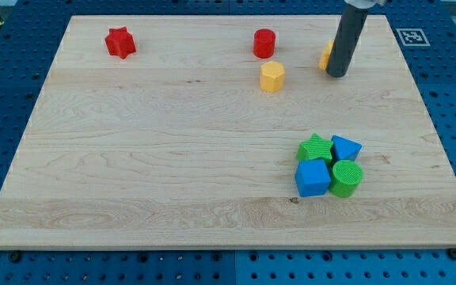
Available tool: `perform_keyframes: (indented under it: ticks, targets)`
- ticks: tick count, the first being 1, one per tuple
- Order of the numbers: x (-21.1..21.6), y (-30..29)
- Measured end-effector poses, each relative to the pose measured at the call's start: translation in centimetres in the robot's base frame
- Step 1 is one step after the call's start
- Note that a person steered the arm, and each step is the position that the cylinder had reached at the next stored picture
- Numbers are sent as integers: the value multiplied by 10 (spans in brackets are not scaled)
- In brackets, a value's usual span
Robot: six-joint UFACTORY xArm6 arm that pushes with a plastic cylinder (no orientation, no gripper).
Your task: Move the yellow heart towards the top right side of the board
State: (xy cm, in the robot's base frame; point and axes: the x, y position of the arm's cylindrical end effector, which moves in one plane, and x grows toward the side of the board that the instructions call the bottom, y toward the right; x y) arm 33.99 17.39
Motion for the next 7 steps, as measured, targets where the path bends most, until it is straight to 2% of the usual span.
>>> perform_keyframes:
  ticks: [1, 2, 3, 5, 6, 7]
  targets:
    - [27, -20]
    - [22, -67]
    - [-9, -76]
    - [-16, 3]
    - [-16, -24]
    - [-28, -12]
